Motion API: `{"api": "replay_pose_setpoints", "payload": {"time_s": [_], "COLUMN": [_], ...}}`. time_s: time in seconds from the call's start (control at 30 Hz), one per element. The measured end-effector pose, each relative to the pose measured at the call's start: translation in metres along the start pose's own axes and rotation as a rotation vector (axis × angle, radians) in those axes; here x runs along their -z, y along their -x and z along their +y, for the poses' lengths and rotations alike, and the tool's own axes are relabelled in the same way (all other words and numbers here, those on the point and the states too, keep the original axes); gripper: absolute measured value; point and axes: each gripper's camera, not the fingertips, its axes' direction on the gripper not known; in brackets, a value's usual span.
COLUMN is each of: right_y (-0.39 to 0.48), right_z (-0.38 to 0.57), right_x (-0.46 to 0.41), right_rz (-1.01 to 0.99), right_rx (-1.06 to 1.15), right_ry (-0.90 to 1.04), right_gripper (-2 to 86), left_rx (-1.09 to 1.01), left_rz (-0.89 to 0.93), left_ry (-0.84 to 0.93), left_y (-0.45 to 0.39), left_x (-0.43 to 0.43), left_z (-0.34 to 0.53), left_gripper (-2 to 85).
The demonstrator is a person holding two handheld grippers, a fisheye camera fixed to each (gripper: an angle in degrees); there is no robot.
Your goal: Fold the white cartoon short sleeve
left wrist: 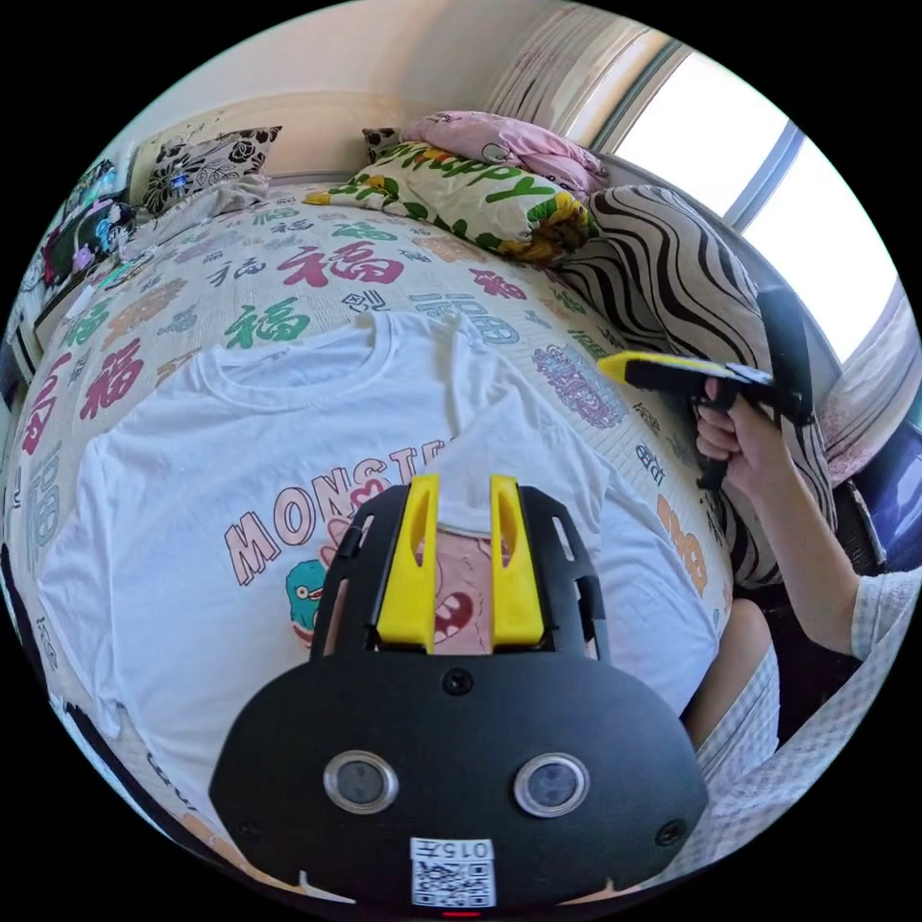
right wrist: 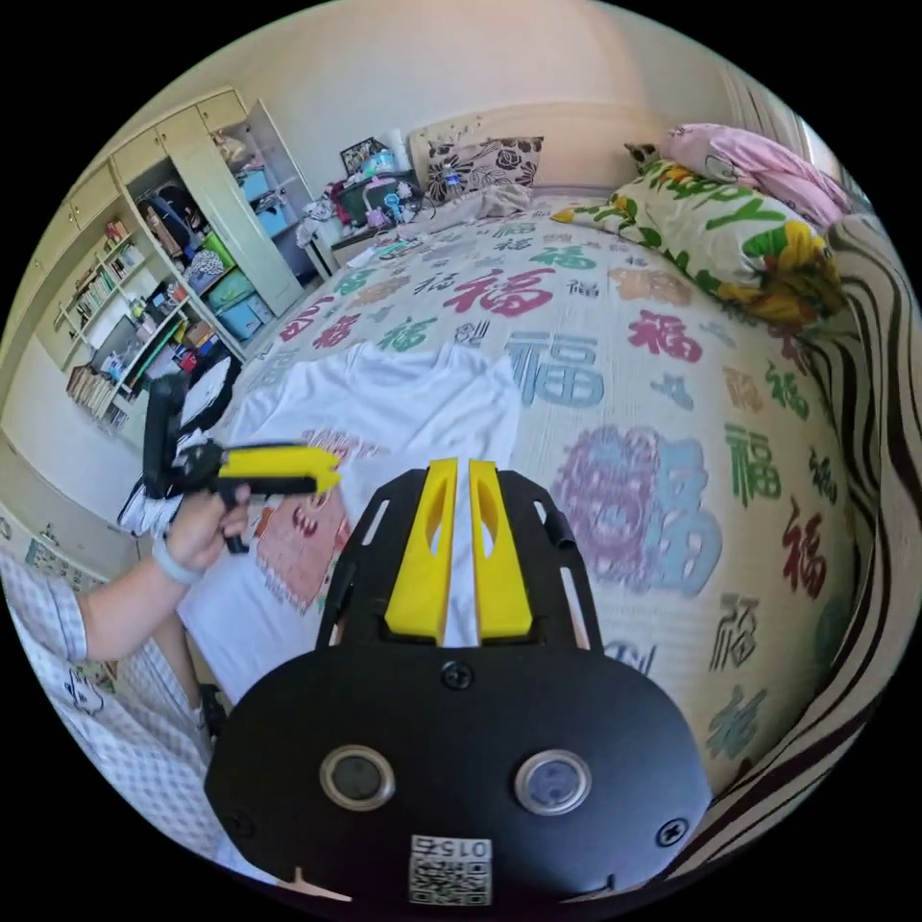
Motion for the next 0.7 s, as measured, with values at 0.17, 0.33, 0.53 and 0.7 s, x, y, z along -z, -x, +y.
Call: {"api": "replay_pose_setpoints", "payload": {"time_s": [0.17,0.33,0.53,0.7], "right_y": [-0.004,0.004,0.015,0.039], "right_z": [-0.106,-0.165,-0.215,-0.246], "right_x": [-0.070,-0.127,-0.136,-0.135], "right_rz": [-0.056,0.112,0.222,0.057], "right_rx": [-0.083,-0.135,-0.133,0.055], "right_ry": [0.184,0.339,0.331,0.291], "right_gripper": [5.4,0.1,-0.7,2.3], "left_rx": [0.028,0.000,0.030,0.062], "left_rz": [0.016,-0.019,-0.004,0.080], "left_ry": [0.007,0.009,0.013,-0.067], "left_y": [0.005,0.003,0.012,0.021], "left_x": [-0.012,-0.008,0.001,0.019], "left_z": [0.014,0.020,0.030,0.041], "left_gripper": [8.0,6.7,5.6,7.2]}}
